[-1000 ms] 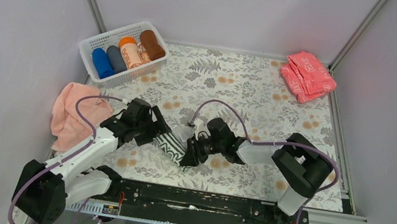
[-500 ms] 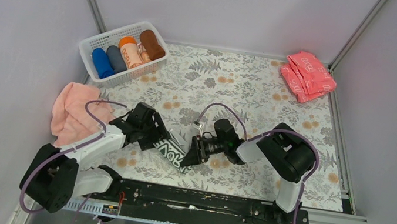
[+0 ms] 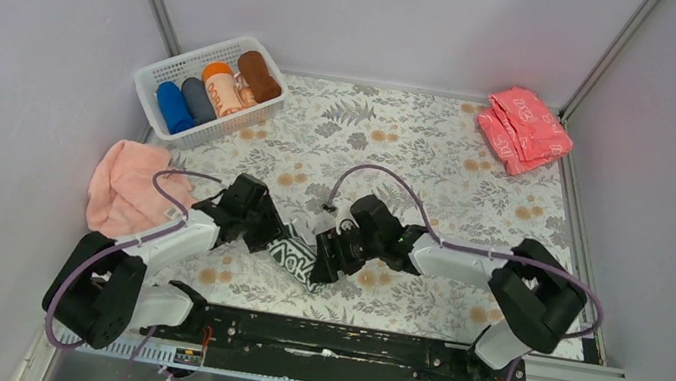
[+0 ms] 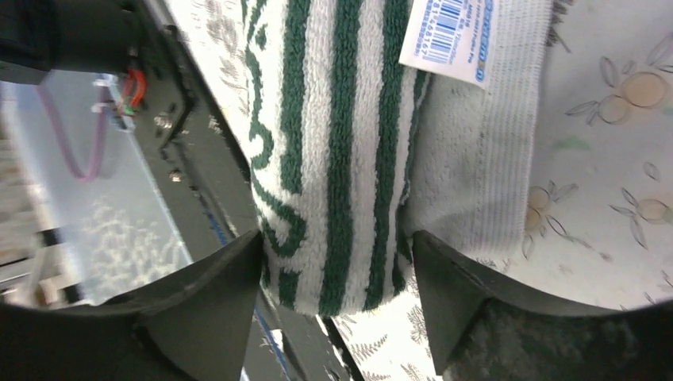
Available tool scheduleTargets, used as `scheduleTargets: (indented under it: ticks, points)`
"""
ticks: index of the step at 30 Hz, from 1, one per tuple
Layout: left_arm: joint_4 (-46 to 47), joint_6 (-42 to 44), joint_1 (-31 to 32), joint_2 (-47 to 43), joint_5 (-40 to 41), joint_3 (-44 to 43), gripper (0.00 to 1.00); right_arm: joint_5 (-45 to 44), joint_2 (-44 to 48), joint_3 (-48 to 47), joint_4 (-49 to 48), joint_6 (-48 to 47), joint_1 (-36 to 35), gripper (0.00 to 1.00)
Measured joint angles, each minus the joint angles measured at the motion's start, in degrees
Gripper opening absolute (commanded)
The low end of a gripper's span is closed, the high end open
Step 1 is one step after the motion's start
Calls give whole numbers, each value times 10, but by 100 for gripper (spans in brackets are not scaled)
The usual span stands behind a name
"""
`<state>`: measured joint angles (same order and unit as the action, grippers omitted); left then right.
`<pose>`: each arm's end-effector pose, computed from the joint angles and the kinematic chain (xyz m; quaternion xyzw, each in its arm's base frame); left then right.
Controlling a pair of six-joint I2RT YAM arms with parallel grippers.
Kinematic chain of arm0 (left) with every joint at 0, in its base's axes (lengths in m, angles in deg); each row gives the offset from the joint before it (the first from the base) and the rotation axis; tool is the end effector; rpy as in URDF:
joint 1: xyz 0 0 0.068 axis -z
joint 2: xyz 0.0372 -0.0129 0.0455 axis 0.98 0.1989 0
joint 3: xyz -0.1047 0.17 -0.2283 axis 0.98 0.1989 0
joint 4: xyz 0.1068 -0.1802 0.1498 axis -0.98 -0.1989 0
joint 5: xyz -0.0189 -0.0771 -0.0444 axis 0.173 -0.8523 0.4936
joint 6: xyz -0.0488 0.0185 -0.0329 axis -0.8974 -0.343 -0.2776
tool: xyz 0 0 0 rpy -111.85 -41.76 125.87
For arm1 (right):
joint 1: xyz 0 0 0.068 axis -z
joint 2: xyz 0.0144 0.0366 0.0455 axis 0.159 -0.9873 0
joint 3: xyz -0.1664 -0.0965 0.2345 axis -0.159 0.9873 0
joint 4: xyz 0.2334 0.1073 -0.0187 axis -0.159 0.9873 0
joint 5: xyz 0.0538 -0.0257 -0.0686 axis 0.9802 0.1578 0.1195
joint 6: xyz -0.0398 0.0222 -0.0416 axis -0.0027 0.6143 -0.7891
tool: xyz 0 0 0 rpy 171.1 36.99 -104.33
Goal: Roll the towels
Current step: Roll the towel at the center of the board.
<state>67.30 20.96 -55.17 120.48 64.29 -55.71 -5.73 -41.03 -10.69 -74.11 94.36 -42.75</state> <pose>0.1834 -0.0854 0.1739 -0.2357 0.9299 -0.2187 0.1786 0.1848 0.2751 0.1951 -0.3000 0.8246 0.4520 0.1604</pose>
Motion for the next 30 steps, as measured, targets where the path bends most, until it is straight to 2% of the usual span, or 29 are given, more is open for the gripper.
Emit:
scheduleTargets:
  ticks: [5,9,14,20,21,26,30]
  points:
    - [0,7,0,4,-1,-4,44,-169,54,-54,148,-59,-70,82]
    - [-2,11,0,7,-1,-7,44,-301,70,-106,225,-96,-144,86]
    - [-2,14,0,10,-2,-10,44,-434,65,-153,269,-134,-228,89]
    - [-5,19,0,17,-3,-16,44,-530,-4,-198,282,-168,-277,89]
    - [-5,23,0,23,-4,-20,45,-559,-64,-203,285,-187,-290,88]
    - [-6,27,0,33,-4,-28,48,-590,-117,-214,295,-203,-304,80]
    - [-9,33,0,43,-4,-37,50,-607,-134,-217,293,-210,-307,65]
